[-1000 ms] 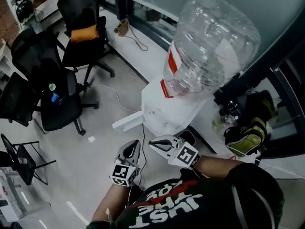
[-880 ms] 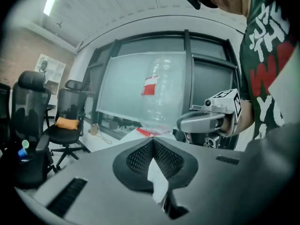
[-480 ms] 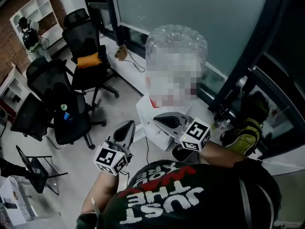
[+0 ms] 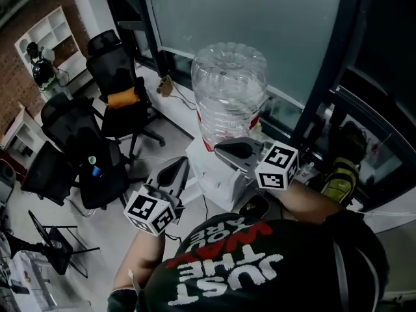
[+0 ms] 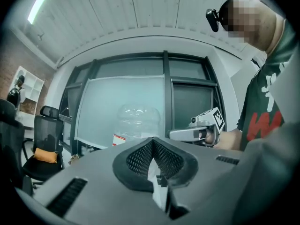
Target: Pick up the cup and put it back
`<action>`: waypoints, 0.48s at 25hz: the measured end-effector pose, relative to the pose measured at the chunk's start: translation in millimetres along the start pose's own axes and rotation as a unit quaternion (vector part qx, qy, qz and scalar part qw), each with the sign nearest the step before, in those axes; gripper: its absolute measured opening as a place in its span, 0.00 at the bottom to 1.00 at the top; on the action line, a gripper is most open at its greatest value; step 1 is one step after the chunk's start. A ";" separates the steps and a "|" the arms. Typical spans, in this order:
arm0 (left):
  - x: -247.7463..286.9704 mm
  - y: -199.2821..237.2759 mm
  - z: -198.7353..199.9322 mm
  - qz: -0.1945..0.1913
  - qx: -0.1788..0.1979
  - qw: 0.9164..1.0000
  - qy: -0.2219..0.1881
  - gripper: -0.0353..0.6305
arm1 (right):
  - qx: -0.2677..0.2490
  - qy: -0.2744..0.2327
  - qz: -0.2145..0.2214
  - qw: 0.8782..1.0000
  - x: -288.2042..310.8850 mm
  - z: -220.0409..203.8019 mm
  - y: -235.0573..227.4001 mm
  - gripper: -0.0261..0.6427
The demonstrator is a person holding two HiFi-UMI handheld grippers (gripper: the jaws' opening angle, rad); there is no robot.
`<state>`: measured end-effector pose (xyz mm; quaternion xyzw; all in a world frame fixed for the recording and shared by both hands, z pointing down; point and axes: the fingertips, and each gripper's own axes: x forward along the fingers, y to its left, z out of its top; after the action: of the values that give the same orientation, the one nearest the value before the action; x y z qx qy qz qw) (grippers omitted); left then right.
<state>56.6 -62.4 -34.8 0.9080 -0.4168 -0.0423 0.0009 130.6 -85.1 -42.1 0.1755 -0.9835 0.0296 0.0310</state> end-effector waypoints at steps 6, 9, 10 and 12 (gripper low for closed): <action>-5.1 -10.1 -4.0 -0.009 -0.006 1.000 0.007 0.06 | -0.006 0.008 -0.012 1.000 -9.7 -3.5 7.3 0.09; -6.4 -11.8 -2.1 -0.009 -0.010 1.000 0.003 0.06 | -0.011 0.011 -0.012 1.000 -11.2 -4.4 9.5 0.09; -7.5 -12.2 -1.7 -0.009 -0.011 1.000 0.003 0.06 | -0.010 0.012 -0.012 1.000 -11.3 -4.8 10.2 0.09; -9.6 -12.7 -1.3 -0.008 -0.011 1.000 0.002 0.06 | -0.009 0.012 -0.013 1.000 -11.4 -5.7 10.8 0.09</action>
<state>60.1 -46.9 -33.3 0.9112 -0.4093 -0.0454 0.0116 137.9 -70.6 -37.8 0.1876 -0.9810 0.0221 0.0447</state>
